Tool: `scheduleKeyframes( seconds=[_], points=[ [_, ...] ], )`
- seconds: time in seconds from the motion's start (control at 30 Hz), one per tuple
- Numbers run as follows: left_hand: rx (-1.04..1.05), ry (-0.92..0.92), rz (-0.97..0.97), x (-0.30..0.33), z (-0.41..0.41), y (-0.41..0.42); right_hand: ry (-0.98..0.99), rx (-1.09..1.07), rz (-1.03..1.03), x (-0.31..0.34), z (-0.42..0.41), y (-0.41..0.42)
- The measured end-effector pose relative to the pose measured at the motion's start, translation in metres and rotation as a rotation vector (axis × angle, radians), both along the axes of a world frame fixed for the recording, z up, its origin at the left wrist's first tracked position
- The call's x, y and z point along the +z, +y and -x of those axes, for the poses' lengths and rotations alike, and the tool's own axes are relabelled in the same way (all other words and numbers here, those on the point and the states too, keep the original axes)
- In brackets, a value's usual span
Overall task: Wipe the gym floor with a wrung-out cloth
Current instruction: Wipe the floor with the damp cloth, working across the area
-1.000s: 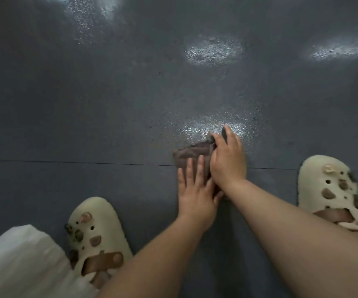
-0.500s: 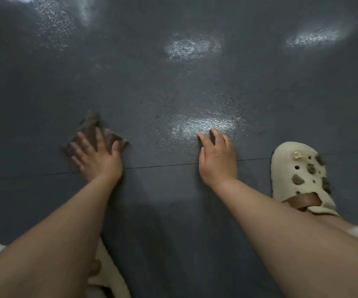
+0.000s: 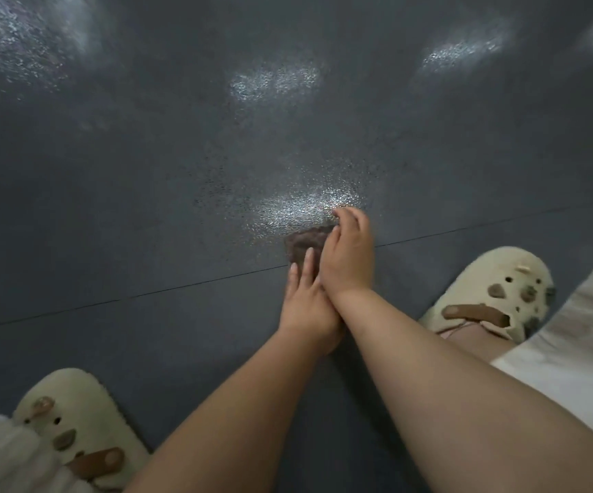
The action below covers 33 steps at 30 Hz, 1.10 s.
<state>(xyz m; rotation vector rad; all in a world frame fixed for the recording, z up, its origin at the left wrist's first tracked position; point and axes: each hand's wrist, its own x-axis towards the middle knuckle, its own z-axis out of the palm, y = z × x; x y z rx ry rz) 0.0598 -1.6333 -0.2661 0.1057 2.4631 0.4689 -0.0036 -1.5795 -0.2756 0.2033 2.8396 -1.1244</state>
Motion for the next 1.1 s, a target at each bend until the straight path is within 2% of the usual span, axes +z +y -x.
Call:
scheduleKeyframes(
  seconds=[0.1,0.17,0.23,0.3,0.33,0.43,0.5,0.63,0.77,0.97,1.1],
  points=[
    [-0.038,0.033,-0.156,0.011,0.009,-0.020,0.104,-0.096,-0.044,0.002,-0.004,0.003],
    [0.106,0.083,-0.328,0.017,0.010,-0.037,0.178,-0.097,-0.093,0.002,-0.007,0.005],
    [0.321,0.155,-0.385,0.020,0.010,-0.050,0.195,-0.061,-0.184,0.003,-0.012,0.003],
    [0.397,0.219,-0.271,0.021,0.012,-0.059,0.122,0.038,-0.310,0.003,-0.025,-0.003],
    [0.387,0.192,-0.190,0.021,0.011,-0.062,0.053,0.095,-0.381,0.002,-0.033,-0.006],
    [0.254,0.065,0.013,0.018,0.006,-0.070,-0.156,0.242,-0.572,-0.005,-0.054,-0.013],
    [0.167,0.027,0.084,0.019,0.007,-0.070,-0.211,0.318,-0.647,-0.008,-0.060,-0.012],
    [0.050,-0.001,0.254,0.020,0.012,-0.062,-0.155,0.480,-0.668,-0.020,-0.053,0.006],
    [0.057,-0.045,0.379,0.019,0.013,-0.045,-0.059,0.600,-0.671,-0.027,-0.047,0.026],
    [0.048,-0.088,0.445,0.021,0.018,-0.035,-0.071,0.528,-0.586,-0.025,-0.016,0.077],
    [0.011,-0.142,0.452,0.022,0.017,-0.038,-0.155,0.234,-0.661,-0.022,0.015,0.136]
  ],
)
